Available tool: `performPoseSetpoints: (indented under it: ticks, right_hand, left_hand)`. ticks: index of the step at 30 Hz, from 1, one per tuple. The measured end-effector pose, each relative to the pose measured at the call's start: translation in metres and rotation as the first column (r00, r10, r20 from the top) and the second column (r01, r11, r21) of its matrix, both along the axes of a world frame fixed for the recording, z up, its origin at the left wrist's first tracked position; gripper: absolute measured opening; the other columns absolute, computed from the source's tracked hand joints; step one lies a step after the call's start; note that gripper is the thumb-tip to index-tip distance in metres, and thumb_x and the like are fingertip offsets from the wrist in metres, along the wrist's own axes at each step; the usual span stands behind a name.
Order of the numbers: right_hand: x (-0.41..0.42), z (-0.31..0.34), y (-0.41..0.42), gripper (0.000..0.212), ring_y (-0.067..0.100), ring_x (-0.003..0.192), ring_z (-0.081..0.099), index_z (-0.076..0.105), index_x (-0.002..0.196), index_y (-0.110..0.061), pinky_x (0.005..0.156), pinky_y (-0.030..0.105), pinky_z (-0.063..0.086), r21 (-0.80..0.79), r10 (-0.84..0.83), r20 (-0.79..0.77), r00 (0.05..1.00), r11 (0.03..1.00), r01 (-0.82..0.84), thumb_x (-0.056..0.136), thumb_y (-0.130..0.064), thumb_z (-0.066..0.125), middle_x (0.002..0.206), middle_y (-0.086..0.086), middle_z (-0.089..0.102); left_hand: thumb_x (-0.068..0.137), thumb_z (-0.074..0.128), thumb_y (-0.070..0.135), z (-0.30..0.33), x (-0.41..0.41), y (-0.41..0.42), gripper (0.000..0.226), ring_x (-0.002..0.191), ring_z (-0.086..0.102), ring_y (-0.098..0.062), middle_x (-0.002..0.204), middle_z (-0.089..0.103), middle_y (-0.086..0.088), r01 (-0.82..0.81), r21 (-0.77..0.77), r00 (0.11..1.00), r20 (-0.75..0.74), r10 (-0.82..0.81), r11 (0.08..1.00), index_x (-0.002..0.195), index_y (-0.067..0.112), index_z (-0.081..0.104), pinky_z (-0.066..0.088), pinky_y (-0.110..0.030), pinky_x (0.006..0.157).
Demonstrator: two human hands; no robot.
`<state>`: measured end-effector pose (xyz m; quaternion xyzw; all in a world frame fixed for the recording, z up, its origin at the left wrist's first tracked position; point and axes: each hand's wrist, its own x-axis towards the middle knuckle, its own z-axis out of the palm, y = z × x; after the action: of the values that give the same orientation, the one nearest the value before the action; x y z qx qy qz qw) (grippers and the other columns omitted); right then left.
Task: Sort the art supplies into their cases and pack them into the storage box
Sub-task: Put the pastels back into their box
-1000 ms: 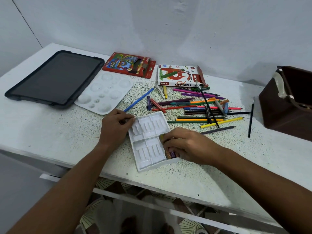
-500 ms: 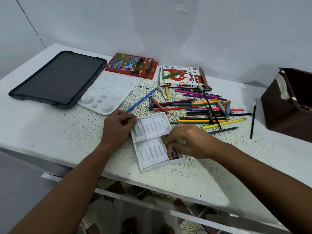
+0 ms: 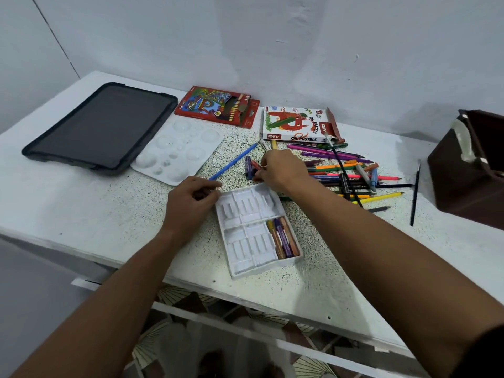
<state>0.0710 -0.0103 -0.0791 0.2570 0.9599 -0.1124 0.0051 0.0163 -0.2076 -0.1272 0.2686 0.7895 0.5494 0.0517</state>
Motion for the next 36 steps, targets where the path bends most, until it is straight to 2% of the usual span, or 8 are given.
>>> performPoseSetpoints:
  ticks: [5,11,15,17,22,26,31,36]
  right_hand:
    - [-0.005,-0.006,0.000,0.015,0.027,0.077,0.055,0.064,0.102,-0.008,0.065,0.033,0.043,0.011,-0.028,0.003,1.000,1.000,0.028,0.091,-0.016,0.061,0.085,0.008,0.059]
    - [0.006,-0.003,0.006,0.018,0.027,0.091,0.061,0.067,0.107,-0.016,0.077,0.037,0.053,-0.050,-0.013,-0.102,0.995,0.999,0.008,0.092,-0.015,0.057,0.101,0.008,0.067]
    - [0.030,0.009,0.011,0.020,0.024,0.099,0.053,0.067,0.109,-0.017,0.080,0.035,0.047,0.001,0.161,-0.245,0.956,0.986,-0.166,0.094,-0.015,0.056,0.110,0.007,0.058]
    - [0.046,0.015,0.008,0.019,0.022,0.099,0.055,0.069,0.108,-0.014,0.077,0.026,0.043,0.036,0.281,-0.279,0.918,0.959,-0.282,0.093,-0.012,0.057,0.112,0.007,0.056]
    - [0.087,0.017,-0.010,0.023,0.011,0.091,0.052,0.069,0.109,-0.007,0.085,0.014,0.041,0.060,0.531,-0.160,0.832,0.847,-0.529,0.087,-0.004,0.062,0.120,0.011,0.054]
    - [0.112,0.007,-0.020,0.024,0.012,0.088,0.058,0.069,0.110,-0.011,0.069,0.023,0.055,0.009,0.612,-0.093,0.785,0.789,-0.614,0.086,-0.009,0.066,0.116,0.007,0.049]
    - [0.124,0.004,-0.026,0.030,0.025,0.100,0.056,0.066,0.114,-0.012,0.072,0.038,0.054,0.009,0.657,-0.066,0.751,0.753,-0.658,0.088,-0.021,0.054,0.118,0.008,0.050]
    - [0.128,-0.002,-0.027,0.038,0.029,0.099,0.060,0.070,0.111,-0.012,0.065,0.041,0.057,0.058,0.701,-0.059,0.711,0.713,-0.699,0.075,-0.001,0.071,0.116,0.011,0.056]
  left_hand:
    - [0.081,0.071,-0.001,0.000,0.000,0.001,0.017,0.071,0.058,0.002,0.092,0.066,-0.009,0.005,0.015,1.000,0.007,-0.005,1.000,0.092,0.012,0.075,0.044,-0.005,0.071]
    - [0.078,0.077,0.006,-0.004,-0.002,0.007,0.011,0.071,0.062,-0.006,0.091,0.065,-0.007,-0.025,-0.041,0.995,-0.097,0.021,0.999,0.089,0.007,0.076,0.046,-0.005,0.067]
    - [0.077,0.077,0.006,-0.008,-0.003,0.010,0.011,0.068,0.061,-0.006,0.091,0.065,-0.006,-0.051,-0.079,0.987,-0.156,0.038,0.996,0.088,0.005,0.078,0.044,-0.003,0.066]
    - [0.078,0.077,0.006,-0.008,-0.002,0.012,0.011,0.068,0.060,-0.006,0.091,0.064,-0.005,-0.058,-0.075,0.986,-0.158,0.046,0.995,0.089,0.005,0.077,0.043,-0.002,0.065]
    - [0.079,0.076,0.005,-0.006,0.000,0.013,0.011,0.070,0.058,-0.002,0.089,0.061,-0.002,-0.064,-0.064,0.989,-0.134,0.055,0.996,0.090,0.004,0.077,0.041,-0.001,0.065]
    - [0.080,0.076,0.006,-0.007,0.001,0.012,0.012,0.071,0.058,-0.002,0.089,0.060,0.000,-0.068,-0.071,0.988,-0.146,0.057,0.995,0.091,0.004,0.077,0.040,0.000,0.066]
    - [0.080,0.075,0.007,-0.006,0.002,0.012,0.013,0.070,0.057,-0.002,0.090,0.061,-0.001,-0.065,-0.081,0.988,-0.148,0.052,0.995,0.093,0.004,0.077,0.040,0.000,0.066]
    - [0.081,0.075,0.007,-0.005,0.004,0.011,0.012,0.070,0.057,0.000,0.089,0.061,-0.001,-0.071,-0.085,0.986,-0.159,0.057,0.994,0.092,0.003,0.077,0.040,0.001,0.066]
